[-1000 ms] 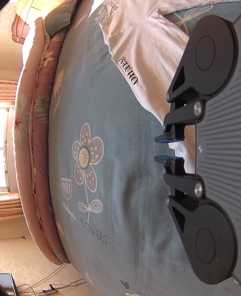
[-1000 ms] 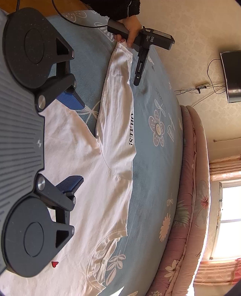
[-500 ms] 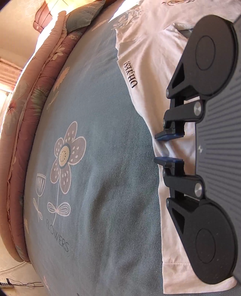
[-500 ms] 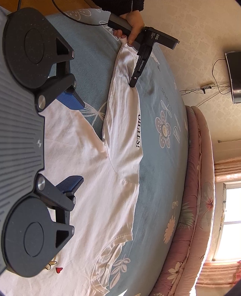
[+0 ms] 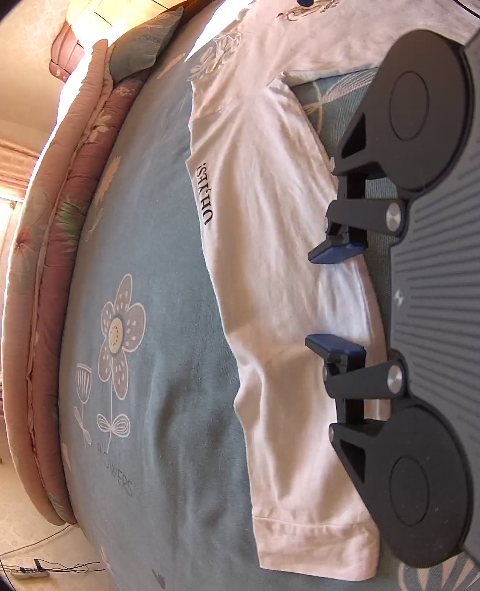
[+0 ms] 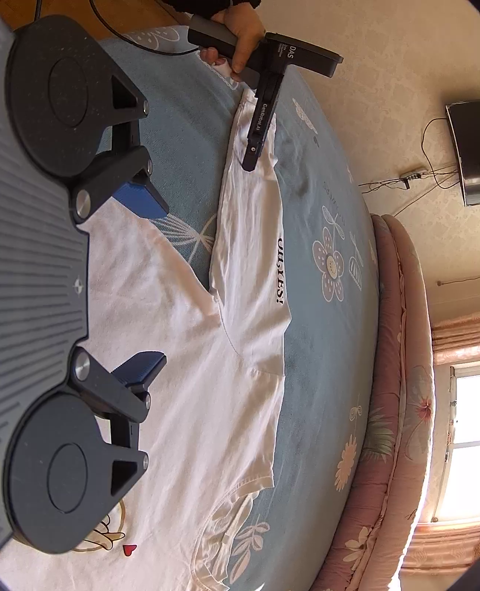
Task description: Fold clothes
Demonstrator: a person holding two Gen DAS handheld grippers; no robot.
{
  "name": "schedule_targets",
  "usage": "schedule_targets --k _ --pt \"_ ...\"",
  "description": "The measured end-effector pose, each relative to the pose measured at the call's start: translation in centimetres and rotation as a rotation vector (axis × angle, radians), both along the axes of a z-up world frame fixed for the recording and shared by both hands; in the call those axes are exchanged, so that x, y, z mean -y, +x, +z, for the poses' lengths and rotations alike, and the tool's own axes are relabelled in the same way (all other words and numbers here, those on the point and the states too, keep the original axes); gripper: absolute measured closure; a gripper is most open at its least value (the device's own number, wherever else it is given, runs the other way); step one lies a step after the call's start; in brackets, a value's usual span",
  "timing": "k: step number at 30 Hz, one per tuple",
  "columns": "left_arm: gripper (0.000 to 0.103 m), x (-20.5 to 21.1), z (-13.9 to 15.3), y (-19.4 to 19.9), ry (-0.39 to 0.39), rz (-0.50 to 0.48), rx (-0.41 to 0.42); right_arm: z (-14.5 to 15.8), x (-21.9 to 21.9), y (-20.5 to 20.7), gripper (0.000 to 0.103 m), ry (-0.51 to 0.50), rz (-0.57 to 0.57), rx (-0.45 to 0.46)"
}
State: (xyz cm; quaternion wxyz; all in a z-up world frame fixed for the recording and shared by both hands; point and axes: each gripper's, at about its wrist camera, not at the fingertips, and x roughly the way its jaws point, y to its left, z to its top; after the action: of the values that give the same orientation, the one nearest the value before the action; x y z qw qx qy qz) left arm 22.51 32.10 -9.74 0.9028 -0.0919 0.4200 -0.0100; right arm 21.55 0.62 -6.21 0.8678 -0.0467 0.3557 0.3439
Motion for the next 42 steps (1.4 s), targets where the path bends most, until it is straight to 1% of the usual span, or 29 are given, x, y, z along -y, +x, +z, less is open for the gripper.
schedule_targets --k 1,2,4,7,9,11,14,17,19,20,22,26,28,30,31,33,36,38,42 --pt "0.058 0.0 0.0 -0.9 -0.026 -0.004 0.006 0.0 -0.1 -0.2 0.020 -0.005 0.007 0.006" --pt "0.055 0.0 0.2 -1.0 -0.045 -0.020 -0.020 0.0 -0.3 -0.3 0.020 -0.010 0.015 0.011" --pt "0.055 -0.6 1.0 -0.5 -0.096 -0.015 -0.040 0.1 -0.4 -0.4 0.020 -0.019 0.025 0.013" --pt "0.054 -2.0 2.0 1.5 -0.159 0.030 0.061 0.2 -0.5 -0.3 0.020 -0.012 0.007 0.013" --pt "0.054 -3.0 1.8 3.9 -0.219 0.082 0.097 0.4 -0.4 -0.3 0.020 0.004 -0.006 0.005" --pt "0.054 -3.4 1.1 5.5 -0.269 0.098 0.116 0.6 -0.4 -0.3 0.020 -0.003 -0.007 0.010" --pt "0.054 -3.5 -0.5 6.4 -0.330 0.120 0.062 0.8 -0.4 -0.5 0.020 -0.030 0.000 0.029" --pt "0.054 -2.8 -1.3 5.0 -0.328 0.082 0.028 0.6 -0.1 -0.3 0.019 -0.034 -0.002 0.024" --pt "0.054 -3.2 -0.7 4.5 -0.364 0.078 -0.009 0.2 0.2 0.0 0.018 -0.025 -0.011 0.006" --pt "0.054 -3.4 -0.3 4.5 -0.361 0.075 -0.006 0.0 0.3 0.1 0.018 -0.020 -0.015 -0.004" --pt "0.053 -3.7 0.7 4.9 -0.325 0.090 0.051 -0.3 0.4 0.4 0.018 -0.013 -0.024 -0.016" --pt "0.049 -4.9 0.6 7.2 -0.396 0.142 0.122 -0.3 0.3 0.5 0.018 0.000 -0.036 -0.021" --pt "0.049 -4.7 -0.2 8.1 -0.424 0.146 0.087 -0.2 0.2 0.3 0.018 -0.008 -0.030 -0.012" --pt "0.049 -3.8 -1.1 8.0 -0.420 0.115 0.022 -0.1 0.1 0.2 0.018 -0.022 -0.020 -0.001" --pt "0.049 -3.2 -1.2 7.6 -0.389 0.092 0.027 -0.2 0.2 0.1 0.018 -0.025 -0.020 0.003" --pt "0.049 -2.9 -1.0 7.0 -0.367 0.074 0.024 -0.3 0.4 0.2 0.017 -0.023 -0.022 -0.001" --pt "0.048 -3.5 -0.2 6.7 -0.363 0.106 0.034 -0.6 0.7 0.5 0.017 -0.011 -0.039 -0.022" --pt "0.048 -3.7 0.2 6.6 -0.350 0.101 0.040 -0.7 0.8 0.5 0.017 -0.002 -0.048 -0.029" --pt "0.046 -4.0 -0.9 6.9 -0.391 0.103 -0.001 -0.7 0.8 0.2 0.017 -0.022 -0.045 -0.013"
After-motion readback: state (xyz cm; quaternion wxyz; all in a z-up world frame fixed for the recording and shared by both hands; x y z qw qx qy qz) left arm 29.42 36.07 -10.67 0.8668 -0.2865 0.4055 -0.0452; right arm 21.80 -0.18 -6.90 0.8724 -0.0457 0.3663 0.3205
